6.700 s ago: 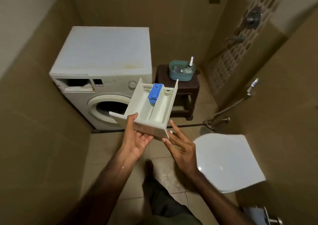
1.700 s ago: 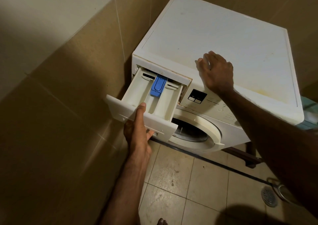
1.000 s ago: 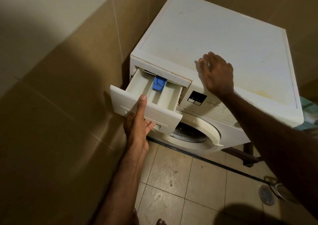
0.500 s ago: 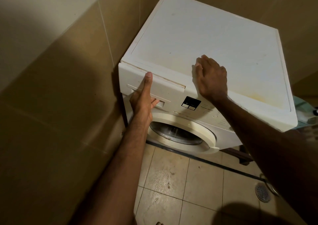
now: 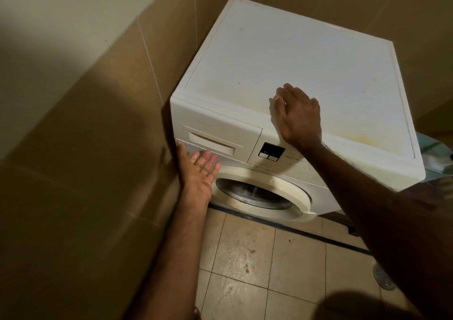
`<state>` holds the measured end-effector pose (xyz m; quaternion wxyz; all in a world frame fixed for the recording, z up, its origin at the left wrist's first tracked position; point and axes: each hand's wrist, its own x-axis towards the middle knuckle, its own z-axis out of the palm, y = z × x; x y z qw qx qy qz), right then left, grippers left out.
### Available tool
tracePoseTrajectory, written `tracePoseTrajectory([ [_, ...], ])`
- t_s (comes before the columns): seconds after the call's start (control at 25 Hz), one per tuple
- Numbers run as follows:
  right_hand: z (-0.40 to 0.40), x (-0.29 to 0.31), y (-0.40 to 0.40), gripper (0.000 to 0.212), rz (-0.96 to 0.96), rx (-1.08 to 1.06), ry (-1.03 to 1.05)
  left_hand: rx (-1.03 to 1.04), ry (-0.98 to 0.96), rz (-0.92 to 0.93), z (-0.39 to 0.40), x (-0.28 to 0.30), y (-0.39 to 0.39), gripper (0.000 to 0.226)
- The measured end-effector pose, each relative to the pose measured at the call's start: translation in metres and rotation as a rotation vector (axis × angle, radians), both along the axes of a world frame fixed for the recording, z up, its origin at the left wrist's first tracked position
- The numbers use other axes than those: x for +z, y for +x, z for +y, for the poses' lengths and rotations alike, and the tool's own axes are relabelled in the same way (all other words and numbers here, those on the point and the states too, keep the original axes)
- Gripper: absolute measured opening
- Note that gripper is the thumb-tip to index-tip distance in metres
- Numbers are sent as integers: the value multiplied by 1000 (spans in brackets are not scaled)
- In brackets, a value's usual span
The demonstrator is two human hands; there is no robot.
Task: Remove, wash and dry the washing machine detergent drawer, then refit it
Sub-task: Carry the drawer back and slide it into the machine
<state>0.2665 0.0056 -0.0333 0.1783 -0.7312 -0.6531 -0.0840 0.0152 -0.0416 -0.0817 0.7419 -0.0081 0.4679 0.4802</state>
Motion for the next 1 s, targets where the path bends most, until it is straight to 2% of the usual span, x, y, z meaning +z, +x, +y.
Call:
tracePoseTrajectory([
  [0.16, -1, 4, 0, 35, -10, 12, 2, -38, 83, 3, 21, 17, 19, 80],
  [0.32, 1, -1, 2, 35, -81, -6, -15, -35, 156, 23, 34, 31, 30, 29],
  [0.4, 3, -3, 3, 35, -139, -19, -38, -74, 180, 35, 34, 27, 30, 20],
  [0.52, 3, -4, 4, 32, -155, -14, -40, -77, 215, 49, 33, 22, 27, 27],
  [0.68, 1, -1, 1, 30, -42, -10, -6, -25, 238, 66, 3, 12, 11, 64],
  [0.76, 0, 0, 0, 34, -19, -9, -9, -31, 233, 92, -21, 11, -4, 76],
  [1.0, -3, 3, -1, 46, 47, 15, -25, -56, 209, 88, -80, 8, -43, 84],
])
